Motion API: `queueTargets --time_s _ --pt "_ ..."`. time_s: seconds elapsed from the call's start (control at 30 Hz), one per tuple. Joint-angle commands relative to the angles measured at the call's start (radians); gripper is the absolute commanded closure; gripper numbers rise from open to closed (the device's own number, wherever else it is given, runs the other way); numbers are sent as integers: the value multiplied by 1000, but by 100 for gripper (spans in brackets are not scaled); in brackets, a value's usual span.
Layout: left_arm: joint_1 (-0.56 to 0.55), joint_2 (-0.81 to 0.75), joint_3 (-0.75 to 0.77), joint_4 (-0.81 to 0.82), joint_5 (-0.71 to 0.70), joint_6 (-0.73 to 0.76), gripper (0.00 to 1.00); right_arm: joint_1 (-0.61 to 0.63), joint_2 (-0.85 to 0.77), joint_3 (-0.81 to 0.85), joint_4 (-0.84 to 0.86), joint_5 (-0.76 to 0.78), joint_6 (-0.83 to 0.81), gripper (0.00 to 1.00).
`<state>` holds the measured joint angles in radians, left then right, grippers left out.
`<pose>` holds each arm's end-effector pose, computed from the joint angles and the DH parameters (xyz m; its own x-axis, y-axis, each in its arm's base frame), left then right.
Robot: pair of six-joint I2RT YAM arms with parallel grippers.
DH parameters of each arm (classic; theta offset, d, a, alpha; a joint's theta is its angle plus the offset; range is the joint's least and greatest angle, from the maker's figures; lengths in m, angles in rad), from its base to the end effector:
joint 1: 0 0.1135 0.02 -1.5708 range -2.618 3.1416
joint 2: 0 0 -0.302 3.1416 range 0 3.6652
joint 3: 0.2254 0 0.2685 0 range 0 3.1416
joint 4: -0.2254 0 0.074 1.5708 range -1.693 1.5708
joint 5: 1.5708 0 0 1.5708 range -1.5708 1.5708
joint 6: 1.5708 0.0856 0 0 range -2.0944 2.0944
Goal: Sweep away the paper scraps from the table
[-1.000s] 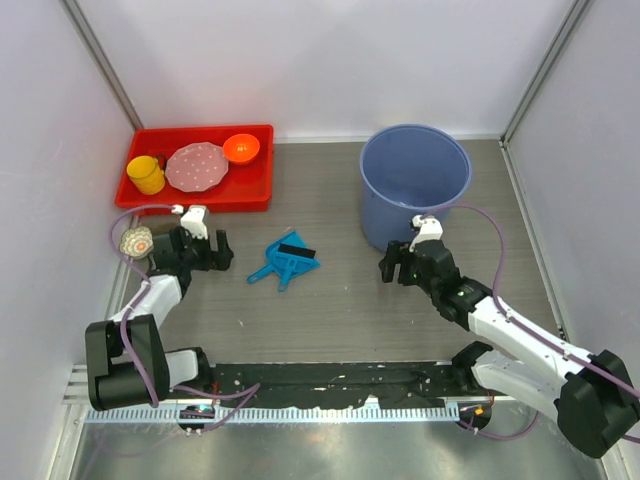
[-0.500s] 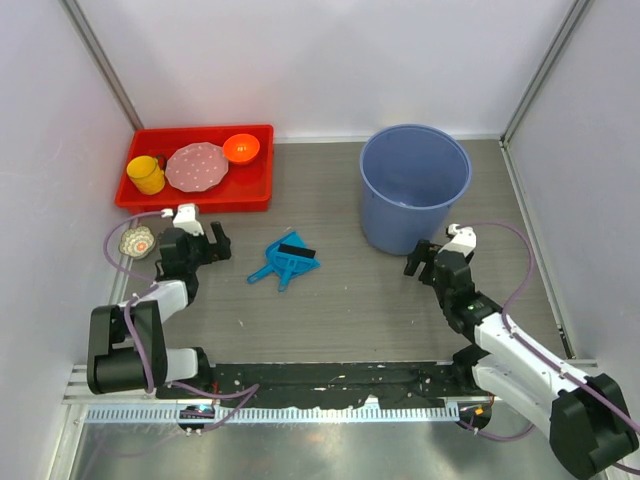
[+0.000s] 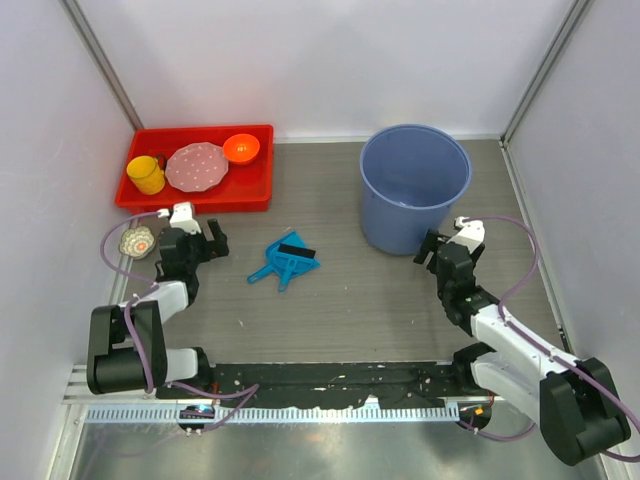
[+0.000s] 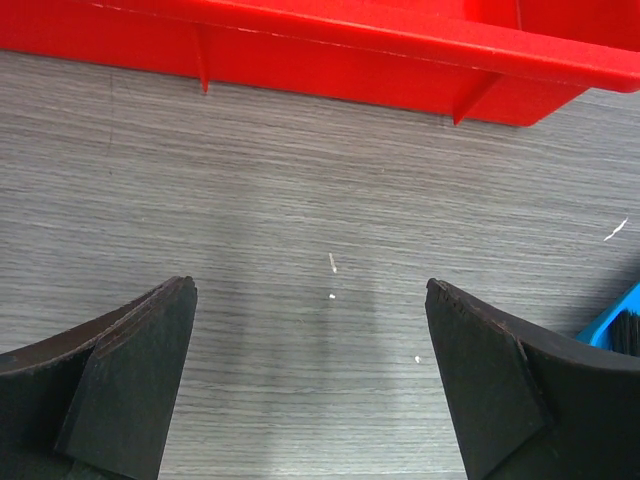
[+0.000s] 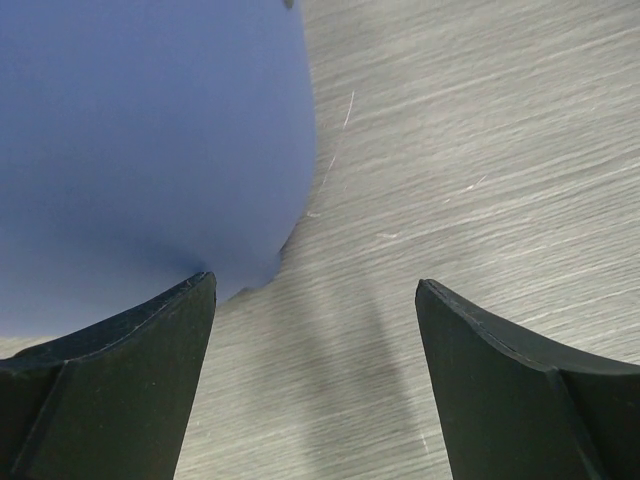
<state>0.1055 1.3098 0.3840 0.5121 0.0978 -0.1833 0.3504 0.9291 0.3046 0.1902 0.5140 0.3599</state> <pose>0.2924 0.0226 0.1682 -0.3902 -0.2237 -0.8931 -0.0885 0.9747 -0.2055 0.2224 0.0365 0.1886 -0.3276 0.2068 -0.9219 0.2515 0.9596 0.1259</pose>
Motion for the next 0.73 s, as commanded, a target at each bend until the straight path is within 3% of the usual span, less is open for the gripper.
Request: queueTargets --time_s 0.0,0.7 --pt "-3 -29 -5 74 -24 4 0 -19 -26 7 126 77 -22 14" --pt "-4 -52 -23 86 2 34 0 -88 -41 -4 155 57 -72 14"
